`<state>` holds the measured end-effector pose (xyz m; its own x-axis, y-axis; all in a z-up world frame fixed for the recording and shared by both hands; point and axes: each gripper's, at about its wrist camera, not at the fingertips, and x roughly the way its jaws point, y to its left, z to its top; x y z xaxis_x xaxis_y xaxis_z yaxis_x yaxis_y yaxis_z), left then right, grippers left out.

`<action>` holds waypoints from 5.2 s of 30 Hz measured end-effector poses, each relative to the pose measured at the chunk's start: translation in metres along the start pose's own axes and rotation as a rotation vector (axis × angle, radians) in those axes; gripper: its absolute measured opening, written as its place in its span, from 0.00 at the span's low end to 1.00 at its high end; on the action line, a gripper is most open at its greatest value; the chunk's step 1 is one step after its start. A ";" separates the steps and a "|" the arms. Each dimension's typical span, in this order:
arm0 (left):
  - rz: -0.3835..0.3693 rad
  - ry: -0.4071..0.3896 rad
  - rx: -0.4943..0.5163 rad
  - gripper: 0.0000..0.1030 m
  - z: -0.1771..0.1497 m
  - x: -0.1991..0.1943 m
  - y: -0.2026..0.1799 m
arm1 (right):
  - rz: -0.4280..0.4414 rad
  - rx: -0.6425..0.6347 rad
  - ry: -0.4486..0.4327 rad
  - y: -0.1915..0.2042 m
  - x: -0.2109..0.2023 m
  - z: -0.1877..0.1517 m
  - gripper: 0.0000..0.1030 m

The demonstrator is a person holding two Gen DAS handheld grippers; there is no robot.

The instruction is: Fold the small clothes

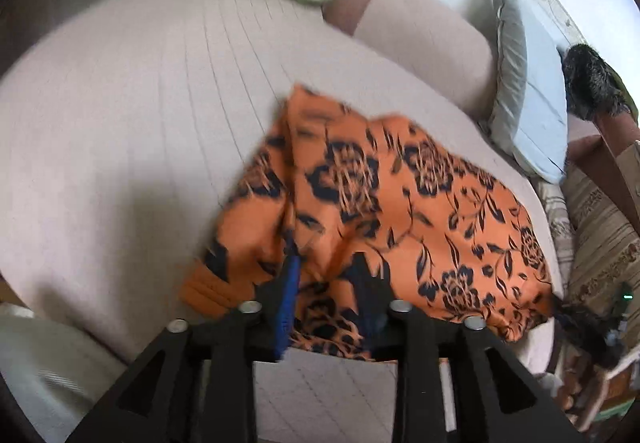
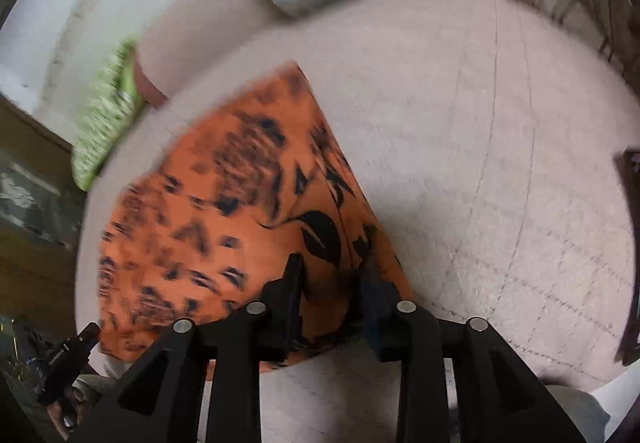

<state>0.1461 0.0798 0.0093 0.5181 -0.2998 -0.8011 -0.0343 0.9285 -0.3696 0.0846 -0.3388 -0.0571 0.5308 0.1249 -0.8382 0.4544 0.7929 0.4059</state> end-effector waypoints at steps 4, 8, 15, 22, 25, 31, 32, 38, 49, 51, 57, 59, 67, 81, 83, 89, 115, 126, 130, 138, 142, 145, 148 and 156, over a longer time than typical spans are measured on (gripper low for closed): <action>0.083 0.019 -0.014 0.49 0.011 0.003 0.008 | 0.141 -0.062 -0.065 0.043 -0.028 0.013 0.62; 0.112 0.103 -0.067 0.49 0.020 0.032 0.017 | 0.324 -0.193 0.001 0.119 -0.015 0.033 0.63; 0.047 0.157 -0.090 0.56 0.024 0.064 0.020 | 0.636 -0.320 0.326 0.256 0.096 0.039 0.63; 0.057 0.090 -0.133 0.54 0.026 0.057 0.030 | 0.602 -0.374 0.608 0.317 0.186 -0.004 0.63; 0.119 0.045 -0.114 0.54 0.027 0.052 0.028 | 0.579 -0.394 0.658 0.331 0.200 -0.015 0.63; 0.071 0.133 -0.164 0.63 0.029 0.080 0.034 | 0.591 -0.354 0.702 0.335 0.210 -0.022 0.63; 0.065 0.133 -0.180 0.63 0.030 0.083 0.036 | 0.583 -0.346 0.704 0.333 0.212 -0.023 0.63; -0.081 0.128 -0.234 0.64 0.031 0.083 0.040 | 0.565 -0.297 0.748 0.323 0.228 -0.022 0.63; 0.035 -0.006 0.061 0.06 0.024 0.063 -0.017 | 0.509 -0.328 0.798 0.332 0.231 -0.026 0.63; 0.037 -0.046 0.165 0.06 0.016 0.049 -0.042 | 0.500 -0.356 0.794 0.339 0.225 -0.024 0.63; 0.053 -0.073 0.291 0.04 0.001 0.039 -0.079 | 0.346 -0.536 0.796 0.357 0.211 -0.025 0.53; 0.066 -0.093 0.335 0.04 -0.002 0.025 -0.088 | 0.305 -0.578 0.760 0.356 0.201 -0.022 0.28; -0.137 -0.177 0.508 0.04 -0.018 -0.039 -0.194 | 0.634 -0.303 0.457 0.238 0.074 0.055 0.17; -0.387 0.249 0.627 0.03 -0.081 0.114 -0.329 | 0.493 0.278 0.325 -0.074 0.102 0.093 0.17; -0.401 0.236 0.586 0.06 -0.075 0.110 -0.312 | 0.467 0.301 0.318 -0.086 0.101 0.094 0.22; -0.320 0.170 0.475 0.20 -0.048 0.114 -0.268 | 0.576 0.217 0.143 -0.071 0.066 0.105 0.45; -0.325 0.248 0.384 0.27 -0.072 0.129 -0.244 | 0.292 0.030 0.185 -0.024 0.076 0.128 0.49; -0.179 0.129 0.714 0.55 -0.115 0.098 -0.270 | 0.250 0.003 0.222 -0.031 0.053 0.055 0.25; -0.092 0.106 0.837 0.36 -0.124 0.115 -0.285 | 0.256 0.007 0.230 -0.041 0.055 0.058 0.07; -0.192 0.123 0.905 0.01 -0.135 0.105 -0.288 | 0.243 0.007 0.211 -0.049 0.041 0.060 0.05; -0.201 0.197 0.928 0.00 -0.147 0.114 -0.279 | 0.173 0.015 0.236 -0.053 0.052 0.060 0.05; -0.178 0.264 0.889 0.00 -0.155 0.137 -0.267 | 0.164 0.005 0.311 -0.055 0.071 0.053 0.07; -0.294 0.284 0.803 0.03 -0.144 0.121 -0.259 | 0.160 0.009 0.286 -0.058 0.068 0.055 0.25; -0.373 0.161 0.438 0.67 -0.071 0.094 -0.209 | 0.333 0.100 0.176 -0.068 0.049 0.070 0.69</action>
<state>0.1407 -0.1578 -0.0220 0.2904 -0.6210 -0.7280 0.4989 0.7475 -0.4387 0.1296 -0.4283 -0.1001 0.5344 0.4726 -0.7008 0.3501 0.6309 0.6924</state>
